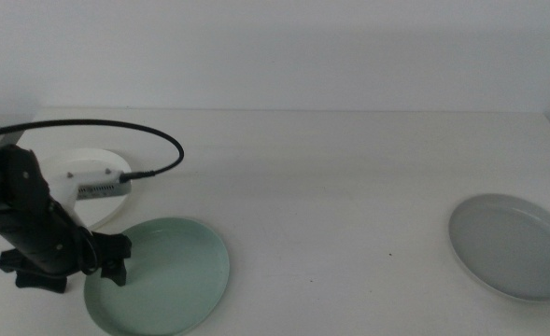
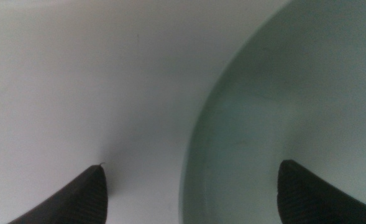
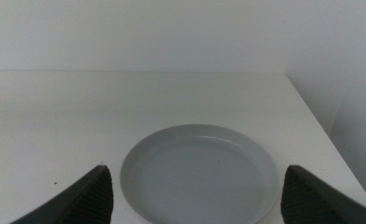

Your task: Stack the three bowls on top of each other.

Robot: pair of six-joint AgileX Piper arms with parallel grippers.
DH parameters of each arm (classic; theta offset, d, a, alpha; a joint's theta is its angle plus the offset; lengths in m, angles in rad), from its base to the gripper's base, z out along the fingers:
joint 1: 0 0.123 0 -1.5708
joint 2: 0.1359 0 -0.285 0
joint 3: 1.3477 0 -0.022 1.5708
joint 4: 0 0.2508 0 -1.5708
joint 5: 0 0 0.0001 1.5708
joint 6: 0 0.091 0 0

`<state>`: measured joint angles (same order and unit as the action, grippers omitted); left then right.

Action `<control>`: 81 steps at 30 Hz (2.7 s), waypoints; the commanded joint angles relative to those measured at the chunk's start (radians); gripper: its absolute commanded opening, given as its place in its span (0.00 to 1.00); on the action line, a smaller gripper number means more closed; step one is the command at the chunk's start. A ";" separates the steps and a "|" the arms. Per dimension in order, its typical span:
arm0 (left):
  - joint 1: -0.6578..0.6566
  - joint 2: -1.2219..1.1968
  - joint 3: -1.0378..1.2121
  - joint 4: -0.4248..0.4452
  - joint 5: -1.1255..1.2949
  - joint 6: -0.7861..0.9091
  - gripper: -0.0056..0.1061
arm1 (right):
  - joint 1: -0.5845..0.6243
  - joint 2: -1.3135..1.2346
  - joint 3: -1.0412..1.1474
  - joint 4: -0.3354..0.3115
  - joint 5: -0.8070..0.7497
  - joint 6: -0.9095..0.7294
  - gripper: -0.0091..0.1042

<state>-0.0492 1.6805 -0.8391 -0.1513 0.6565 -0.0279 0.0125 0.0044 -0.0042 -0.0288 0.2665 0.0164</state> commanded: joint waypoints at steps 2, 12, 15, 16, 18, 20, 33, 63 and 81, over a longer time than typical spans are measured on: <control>-0.007 0.035 0.001 -0.022 -0.034 0.003 0.89 | -0.003 -0.004 0.004 -0.007 -0.011 -0.005 0.77; -0.007 0.048 0.001 -0.029 -0.051 0.007 0.67 | -0.003 -0.004 0.004 -0.007 -0.011 -0.005 0.77; -0.007 0.048 0.001 -0.029 -0.048 0.003 0.42 | -0.003 -0.004 0.004 -0.007 -0.011 -0.005 0.77; -0.007 0.048 0.001 -0.029 -0.043 0.001 0.33 | -0.003 -0.004 0.004 -0.007 -0.011 -0.005 0.77; -0.007 0.048 0.001 -0.029 -0.036 0.001 0.17 | -0.003 -0.004 0.004 -0.007 -0.011 -0.005 0.77; -0.007 0.048 0.001 -0.029 -0.036 0.001 0.03 | -0.003 -0.004 0.004 -0.007 -0.011 -0.005 0.77; -0.053 -0.091 -0.203 -0.042 0.121 -0.020 0.03 | -0.003 -0.004 0.004 -0.007 -0.011 -0.005 0.77; -0.376 0.434 -0.730 -0.168 0.174 -0.047 0.03 | -0.003 -0.004 0.004 -0.007 -0.011 -0.005 0.77; -0.319 0.414 -0.738 -0.154 0.326 -0.005 0.89 | -0.003 -0.004 0.004 -0.007 -0.011 -0.005 0.77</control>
<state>-0.3863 2.1196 -1.5689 -0.3149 0.9470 -0.0384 0.0125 0.0044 -0.0042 -0.0288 0.2641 0.0164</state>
